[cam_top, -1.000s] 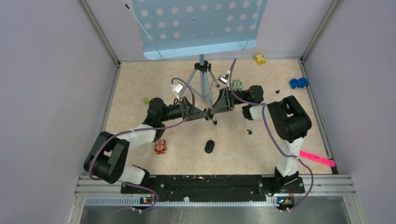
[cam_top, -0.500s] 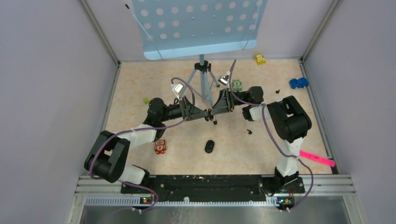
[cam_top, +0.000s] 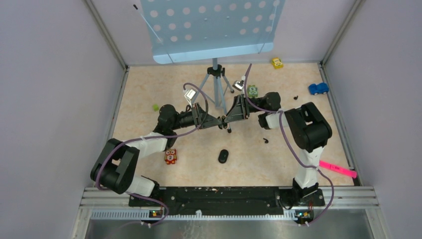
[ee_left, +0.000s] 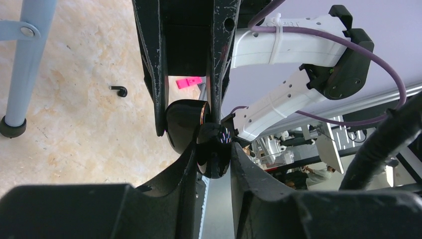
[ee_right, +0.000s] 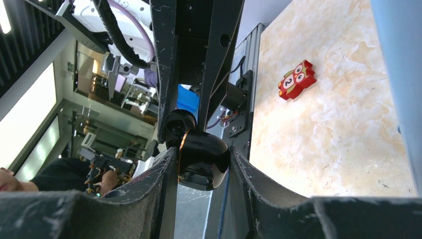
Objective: Insert the wireless bluetooth earbuds into the charging case
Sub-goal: Pass from the right arm to the left, then pick up the right earbud from the corner of the board.
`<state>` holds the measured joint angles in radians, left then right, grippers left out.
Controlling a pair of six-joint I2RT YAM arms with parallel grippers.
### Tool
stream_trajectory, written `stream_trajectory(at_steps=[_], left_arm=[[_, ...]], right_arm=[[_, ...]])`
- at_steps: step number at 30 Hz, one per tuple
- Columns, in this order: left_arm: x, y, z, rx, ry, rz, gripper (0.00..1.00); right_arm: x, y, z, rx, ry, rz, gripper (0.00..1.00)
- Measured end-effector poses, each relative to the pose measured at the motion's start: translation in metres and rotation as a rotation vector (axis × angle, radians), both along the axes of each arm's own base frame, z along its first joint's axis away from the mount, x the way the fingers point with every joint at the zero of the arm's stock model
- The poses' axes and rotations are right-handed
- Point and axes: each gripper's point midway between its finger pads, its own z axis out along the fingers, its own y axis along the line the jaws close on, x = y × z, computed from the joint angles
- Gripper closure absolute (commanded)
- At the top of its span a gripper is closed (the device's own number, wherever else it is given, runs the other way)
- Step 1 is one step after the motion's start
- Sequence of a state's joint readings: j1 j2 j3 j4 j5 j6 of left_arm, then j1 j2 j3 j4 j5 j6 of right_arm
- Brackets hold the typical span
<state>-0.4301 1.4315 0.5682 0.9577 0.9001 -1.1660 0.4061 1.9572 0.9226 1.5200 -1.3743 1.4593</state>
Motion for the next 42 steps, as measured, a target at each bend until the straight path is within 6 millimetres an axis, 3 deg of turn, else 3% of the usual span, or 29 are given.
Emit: stream_trajectory(at_steps=[2, 3, 5, 6, 9, 10, 12, 14, 20, 29, 33, 37, 40, 42], left_arm=[[0.0, 0.0, 0.0, -0.001, 0.002, 0.0, 0.8], [0.0, 0.0, 0.0, -0.001, 0.003, 0.001, 0.83], [0.0, 0.0, 0.0, 0.0, 0.004, 0.001, 0.87], [0.0, 0.0, -0.001, 0.002, 0.009, 0.001, 0.92], [0.001, 0.0, -0.004, 0.015, 0.024, 0.002, 1.0], [0.001, 0.0, -0.006, 0.023, 0.032, 0.003, 1.0], [0.002, 0.0, -0.009, 0.04, 0.043, 0.008, 1.0], [0.002, 0.001, -0.009, 0.053, 0.044, 0.012, 1.0], [-0.005, 0.003, -0.004, 0.069, 0.016, 0.006, 1.0], [-0.037, 0.01, 0.005, 0.087, -0.026, -0.149, 1.0], [-0.052, 0.013, 0.005, 0.099, -0.033, -0.231, 1.0], [-0.054, 0.014, 0.006, 0.129, -0.034, -0.255, 1.0], [-0.052, 0.014, 0.006, 0.144, -0.034, -0.248, 1.0], [-0.05, 0.015, 0.005, 0.155, -0.023, -0.224, 1.0]], right_arm=[[0.0, 0.0, 0.0, 0.0, 0.0, -0.001, 1.0], [0.0, 0.0, 0.0, 0.0, 0.001, -0.001, 0.94], [0.0, 0.0, -0.001, 0.001, 0.006, -0.006, 0.66], [0.0, 0.0, -0.001, 0.001, 0.009, -0.007, 0.58], [0.0, 0.0, -0.002, 0.001, 0.017, -0.015, 0.44], [0.0, 0.0, -0.003, 0.001, 0.021, -0.018, 0.36], [0.001, -0.001, -0.004, 0.002, 0.031, -0.03, 0.3], [0.003, -0.002, -0.006, 0.001, 0.043, -0.044, 0.13], [0.006, -0.021, -0.014, -0.011, 0.1, -0.117, 0.11], [0.011, -0.103, -0.025, -0.008, 0.192, -0.426, 0.1], [0.018, -0.117, -0.032, -0.036, 0.164, -0.536, 0.06], [0.048, -0.126, -0.036, -0.201, 0.11, -0.753, 0.01], [0.078, -0.157, -0.028, -0.406, 0.015, -1.0, 0.01], [0.086, -0.179, -0.03, -0.528, -0.007, -1.117, 0.01]])
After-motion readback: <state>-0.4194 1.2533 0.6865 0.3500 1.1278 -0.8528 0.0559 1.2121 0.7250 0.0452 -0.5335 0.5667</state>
